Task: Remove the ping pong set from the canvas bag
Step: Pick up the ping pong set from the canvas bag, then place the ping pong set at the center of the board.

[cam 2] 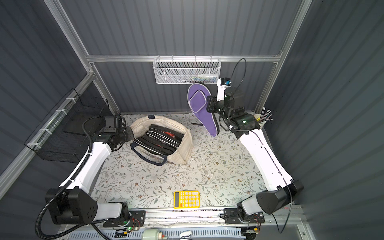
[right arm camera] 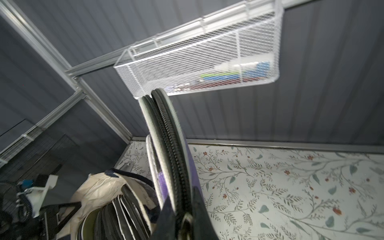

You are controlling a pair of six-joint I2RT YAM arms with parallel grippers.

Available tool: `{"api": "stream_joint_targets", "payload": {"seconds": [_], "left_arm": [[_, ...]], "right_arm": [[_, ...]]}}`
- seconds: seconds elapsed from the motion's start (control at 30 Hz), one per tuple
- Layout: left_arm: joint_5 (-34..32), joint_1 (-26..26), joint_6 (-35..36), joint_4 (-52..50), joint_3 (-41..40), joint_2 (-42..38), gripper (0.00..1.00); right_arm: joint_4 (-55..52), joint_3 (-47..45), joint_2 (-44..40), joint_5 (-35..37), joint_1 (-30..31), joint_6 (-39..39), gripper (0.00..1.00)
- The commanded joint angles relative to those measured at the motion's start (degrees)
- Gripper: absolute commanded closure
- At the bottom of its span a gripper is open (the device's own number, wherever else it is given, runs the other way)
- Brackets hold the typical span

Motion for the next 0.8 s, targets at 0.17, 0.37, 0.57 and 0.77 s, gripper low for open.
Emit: {"api": "stream_joint_targets", "payload": {"seconds": [0.17, 0.37, 0.57, 0.77], "left_arm": [[-6.1, 0.7, -0.4, -6.2, 7.7, -1.3, 1.0], [-6.8, 0.7, -0.2, -7.2, 7.7, -1.8, 1.0], [-7.3, 0.8, 0.2, -7.6, 7.1, -2.6, 1.0], [-6.4, 0.9, -0.1, -7.4, 6.7, -2.5, 1.0]], "right_arm": [[15.3, -7.4, 6.7, -10.2, -7.3, 12.3, 1.0], [23.0, -6.8, 16.5, -15.4, -9.5, 20.3, 1.0], [32.1, -7.2, 25.5, -18.5, -10.1, 27.1, 1.0], [36.4, -8.1, 32.0, -16.9, -10.0, 30.8, 1.0]]}}
